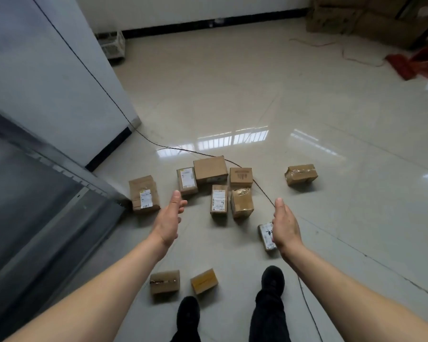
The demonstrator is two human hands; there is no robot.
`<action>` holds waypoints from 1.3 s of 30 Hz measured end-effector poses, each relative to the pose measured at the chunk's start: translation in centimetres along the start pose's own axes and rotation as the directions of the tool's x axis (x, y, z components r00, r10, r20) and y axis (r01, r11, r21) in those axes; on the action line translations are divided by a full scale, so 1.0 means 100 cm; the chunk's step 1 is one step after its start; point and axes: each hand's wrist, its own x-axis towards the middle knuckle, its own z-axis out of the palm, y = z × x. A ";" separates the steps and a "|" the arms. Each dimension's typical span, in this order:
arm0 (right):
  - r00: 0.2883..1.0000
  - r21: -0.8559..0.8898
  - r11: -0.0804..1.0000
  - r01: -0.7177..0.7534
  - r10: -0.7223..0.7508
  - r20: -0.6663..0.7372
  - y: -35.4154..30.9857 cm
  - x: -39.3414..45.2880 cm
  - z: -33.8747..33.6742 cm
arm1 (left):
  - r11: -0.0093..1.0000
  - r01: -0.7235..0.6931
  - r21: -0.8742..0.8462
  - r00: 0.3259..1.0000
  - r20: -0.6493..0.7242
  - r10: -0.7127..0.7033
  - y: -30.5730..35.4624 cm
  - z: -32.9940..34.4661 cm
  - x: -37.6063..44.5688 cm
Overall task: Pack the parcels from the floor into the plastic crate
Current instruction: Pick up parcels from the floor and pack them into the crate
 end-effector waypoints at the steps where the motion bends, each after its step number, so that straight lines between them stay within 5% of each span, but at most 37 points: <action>1: 1.000 -0.023 1.000 -0.003 0.004 0.028 0.005 0.017 0.000 | 1.000 0.022 -0.008 0.999 -0.024 -0.022 -0.001 0.010 0.009; 11: 0.978 -0.340 0.939 0.055 0.018 0.208 0.078 0.196 0.009 | 0.981 0.184 -0.059 0.981 -0.045 -0.187 -0.045 0.139 0.153; 18: 0.973 -0.376 0.926 0.030 0.060 0.224 0.159 0.302 0.064 | 0.974 0.225 -0.025 0.974 -0.018 -0.225 -0.119 0.203 0.282; 26: 0.968 -0.238 0.971 -0.009 0.068 0.242 0.251 0.407 0.139 | 0.972 0.229 -0.056 0.973 0.003 -0.229 -0.202 0.266 0.421; 32: 0.976 -0.047 0.991 -0.123 0.129 0.178 0.327 0.408 0.171 | 0.958 0.228 -0.176 0.973 0.082 -0.216 -0.251 0.300 0.446; 39: 0.879 0.092 0.881 -0.465 0.447 0.166 0.386 0.344 0.150 | 0.844 0.527 -0.100 0.850 0.077 -0.522 -0.338 0.266 0.409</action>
